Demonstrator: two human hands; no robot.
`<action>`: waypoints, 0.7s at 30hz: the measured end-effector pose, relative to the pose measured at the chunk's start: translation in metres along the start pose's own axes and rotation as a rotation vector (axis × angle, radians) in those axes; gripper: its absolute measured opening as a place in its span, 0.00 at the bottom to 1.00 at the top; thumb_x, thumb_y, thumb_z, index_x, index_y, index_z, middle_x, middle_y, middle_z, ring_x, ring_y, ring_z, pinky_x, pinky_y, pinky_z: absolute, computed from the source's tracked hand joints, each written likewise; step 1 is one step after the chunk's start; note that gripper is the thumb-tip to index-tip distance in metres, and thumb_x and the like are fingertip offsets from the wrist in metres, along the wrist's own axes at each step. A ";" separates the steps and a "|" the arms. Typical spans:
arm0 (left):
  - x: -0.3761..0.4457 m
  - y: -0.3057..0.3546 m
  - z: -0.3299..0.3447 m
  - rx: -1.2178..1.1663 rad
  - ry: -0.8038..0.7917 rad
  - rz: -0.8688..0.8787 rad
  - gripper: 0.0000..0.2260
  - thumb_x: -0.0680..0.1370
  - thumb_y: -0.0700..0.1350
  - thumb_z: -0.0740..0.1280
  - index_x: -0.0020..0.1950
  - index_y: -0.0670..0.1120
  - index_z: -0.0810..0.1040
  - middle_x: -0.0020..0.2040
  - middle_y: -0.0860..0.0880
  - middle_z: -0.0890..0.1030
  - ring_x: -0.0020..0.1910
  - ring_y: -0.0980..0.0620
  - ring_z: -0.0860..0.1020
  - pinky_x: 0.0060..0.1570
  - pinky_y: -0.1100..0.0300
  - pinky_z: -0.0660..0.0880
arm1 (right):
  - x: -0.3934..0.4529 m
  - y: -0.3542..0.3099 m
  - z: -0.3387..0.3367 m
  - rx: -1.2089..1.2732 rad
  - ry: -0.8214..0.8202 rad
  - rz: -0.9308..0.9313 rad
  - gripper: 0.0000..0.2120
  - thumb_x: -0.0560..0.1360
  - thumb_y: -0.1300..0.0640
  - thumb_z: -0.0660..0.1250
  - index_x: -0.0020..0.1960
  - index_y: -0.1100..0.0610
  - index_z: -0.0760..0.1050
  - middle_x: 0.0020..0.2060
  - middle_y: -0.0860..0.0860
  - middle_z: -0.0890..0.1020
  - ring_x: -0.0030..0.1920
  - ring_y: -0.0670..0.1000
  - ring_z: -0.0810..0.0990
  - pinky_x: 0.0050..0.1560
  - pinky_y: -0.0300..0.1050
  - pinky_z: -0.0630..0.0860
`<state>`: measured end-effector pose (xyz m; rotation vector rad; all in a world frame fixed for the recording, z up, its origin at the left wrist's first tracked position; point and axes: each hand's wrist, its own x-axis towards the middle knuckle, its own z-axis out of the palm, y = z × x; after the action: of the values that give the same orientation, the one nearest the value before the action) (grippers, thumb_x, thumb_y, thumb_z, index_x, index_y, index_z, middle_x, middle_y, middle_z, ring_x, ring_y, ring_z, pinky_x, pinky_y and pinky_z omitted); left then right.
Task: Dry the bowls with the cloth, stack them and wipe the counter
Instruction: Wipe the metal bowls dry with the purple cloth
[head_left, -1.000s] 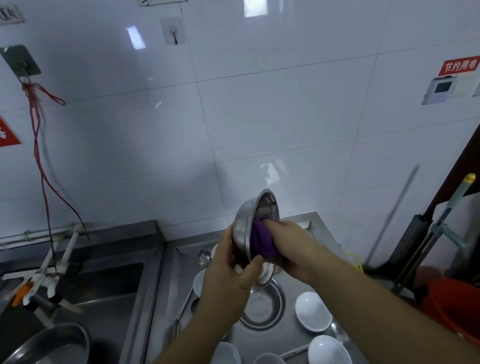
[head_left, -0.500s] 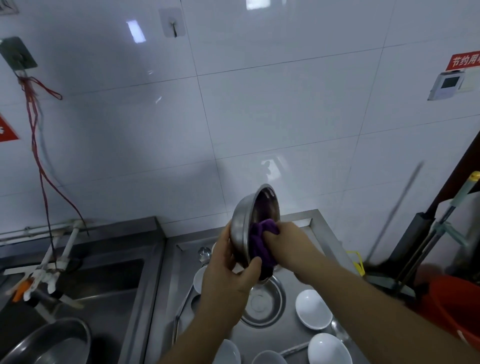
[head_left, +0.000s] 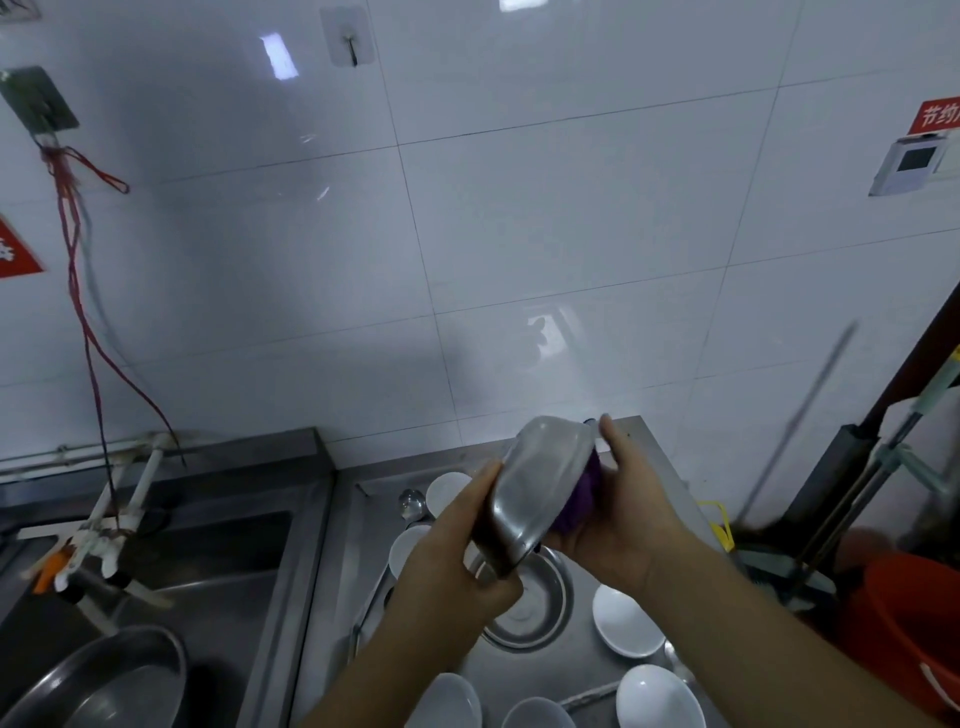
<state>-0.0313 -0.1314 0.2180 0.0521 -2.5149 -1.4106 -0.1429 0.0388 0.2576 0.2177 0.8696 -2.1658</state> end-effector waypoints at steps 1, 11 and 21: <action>0.001 0.000 -0.001 0.072 -0.001 0.021 0.45 0.73 0.44 0.80 0.80 0.71 0.60 0.75 0.66 0.71 0.73 0.63 0.72 0.67 0.67 0.74 | -0.001 0.000 -0.004 0.021 -0.032 0.008 0.42 0.74 0.28 0.68 0.70 0.63 0.79 0.66 0.67 0.80 0.64 0.70 0.82 0.57 0.65 0.81; 0.004 -0.007 0.002 -0.019 0.085 -0.145 0.46 0.74 0.45 0.77 0.81 0.68 0.54 0.81 0.60 0.63 0.73 0.68 0.68 0.65 0.64 0.74 | 0.004 0.003 -0.020 -0.007 -0.050 -0.191 0.16 0.71 0.48 0.75 0.54 0.56 0.87 0.54 0.59 0.86 0.50 0.60 0.87 0.49 0.59 0.84; 0.016 0.007 0.001 -1.285 0.260 -0.764 0.18 0.85 0.46 0.63 0.65 0.34 0.83 0.56 0.37 0.86 0.48 0.44 0.87 0.46 0.53 0.86 | 0.006 0.013 -0.038 -0.050 -0.042 -0.150 0.30 0.69 0.47 0.81 0.68 0.56 0.81 0.65 0.60 0.83 0.60 0.62 0.85 0.57 0.62 0.82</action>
<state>-0.0462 -0.1297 0.2264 0.9051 -0.9930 -2.7563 -0.1418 0.0542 0.2195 0.0837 0.9410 -2.2753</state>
